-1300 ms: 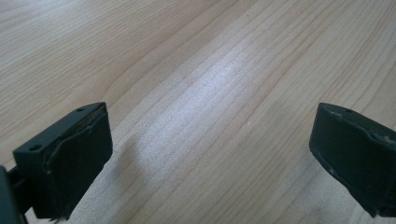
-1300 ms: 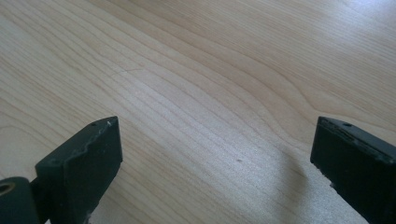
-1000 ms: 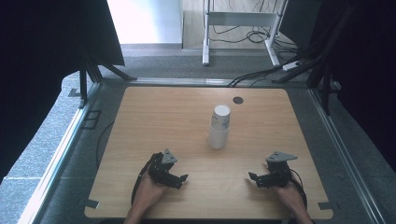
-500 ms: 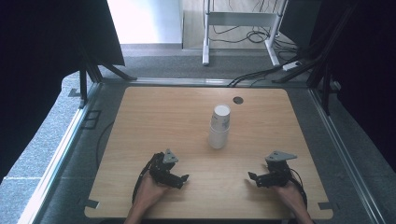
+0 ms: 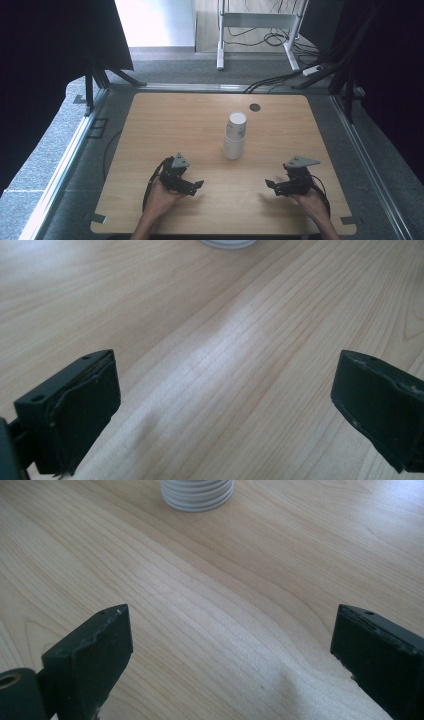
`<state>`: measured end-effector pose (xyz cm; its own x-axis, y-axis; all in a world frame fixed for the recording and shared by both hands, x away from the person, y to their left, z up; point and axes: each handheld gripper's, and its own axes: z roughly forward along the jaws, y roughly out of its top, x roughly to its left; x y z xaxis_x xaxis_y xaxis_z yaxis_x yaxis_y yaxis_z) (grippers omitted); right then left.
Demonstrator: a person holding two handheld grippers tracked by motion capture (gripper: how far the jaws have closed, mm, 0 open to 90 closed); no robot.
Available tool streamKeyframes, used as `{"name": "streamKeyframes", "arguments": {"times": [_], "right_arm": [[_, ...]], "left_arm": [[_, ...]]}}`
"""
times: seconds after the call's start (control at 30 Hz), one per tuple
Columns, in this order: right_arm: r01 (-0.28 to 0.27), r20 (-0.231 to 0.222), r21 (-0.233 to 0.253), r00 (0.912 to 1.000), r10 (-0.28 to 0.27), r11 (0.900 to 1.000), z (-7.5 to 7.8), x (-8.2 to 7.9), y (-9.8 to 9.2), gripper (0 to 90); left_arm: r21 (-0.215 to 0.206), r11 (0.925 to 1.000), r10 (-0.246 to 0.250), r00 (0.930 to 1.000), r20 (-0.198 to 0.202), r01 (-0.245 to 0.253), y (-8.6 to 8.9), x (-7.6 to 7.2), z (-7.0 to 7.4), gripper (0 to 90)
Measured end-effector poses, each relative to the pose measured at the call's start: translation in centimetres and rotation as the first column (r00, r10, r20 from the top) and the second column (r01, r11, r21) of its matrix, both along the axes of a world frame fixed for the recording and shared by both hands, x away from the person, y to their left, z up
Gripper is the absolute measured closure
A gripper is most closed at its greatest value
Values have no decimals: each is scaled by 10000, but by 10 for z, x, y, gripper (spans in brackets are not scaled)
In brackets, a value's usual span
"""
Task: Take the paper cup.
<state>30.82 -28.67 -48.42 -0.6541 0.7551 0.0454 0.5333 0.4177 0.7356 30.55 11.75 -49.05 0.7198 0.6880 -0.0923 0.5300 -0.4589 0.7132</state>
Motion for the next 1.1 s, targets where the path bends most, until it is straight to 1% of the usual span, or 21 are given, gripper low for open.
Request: {"name": "streamKeyframes", "arguments": {"times": [0.07, 0.2, 0.3, 0.33, 0.37, 0.5, 0.57, 0.6, 0.83, 0.97, 1.1], "right_arm": [[14, 20, 9, 10000, -14, 10000, 1, 1, 0, 32], [-49, -27, 43, 10000, 49, 10000, 5, 3, 2, 31], [-127, 35, 92, 9999, 127, 9999, 10, 4, 3, 31], [-187, 78, 59, 9998, 186, 9998, 13, 5, 3, 31], [-195, 112, 93, 9997, 194, 9998, 15, 5, 4, 31], [-391, 158, 153, 9991, 389, 9991, 20, 8, 5, 32], [-475, 184, 245, 9987, 470, 9986, 25, 10, 7, 32], [-475, 184, 245, 9987, 470, 9986, 25, 10, 7, 32], [-720, 202, 392, 9973, 712, 9966, 35, 18, 15, 32], [-910, 242, 375, 9956, 902, 9951, 42, 23, 20, 32], [-970, 238, 453, 9951, 960, 9942, 45, 26, 22, 32]], "left_arm": [[-28, 10000, -62, 10000, 33, 62, -1, 2, 3, 0], [72, 9998, -208, 9997, 90, 208, -5, 8, 7, 0], [253, 9993, -281, 9995, 155, 277, -9, 12, 11, 0], [245, 9992, -311, 9994, 164, 307, -10, 13, 12, 0], [129, 9992, -370, 9992, 140, 368, -12, 16, 14, 0], [146, 9990, -433, 9989, 165, 431, -15, 21, 18, 0], [46, 9988, -488, 9986, 192, 487, -18, 26, 21, 0], [46, 9988, -488, 9986, 192, 487, -18, 26, 21, 0], [-169, 9978, -634, 9975, 301, 639, -25, 40, 26, 1], [-205, 9972, -716, 9969, 317, 723, -29, 46, 29, 5], [-106, 9966, -814, 9960, 373, 819, -35, 51, 32, 5]]}}
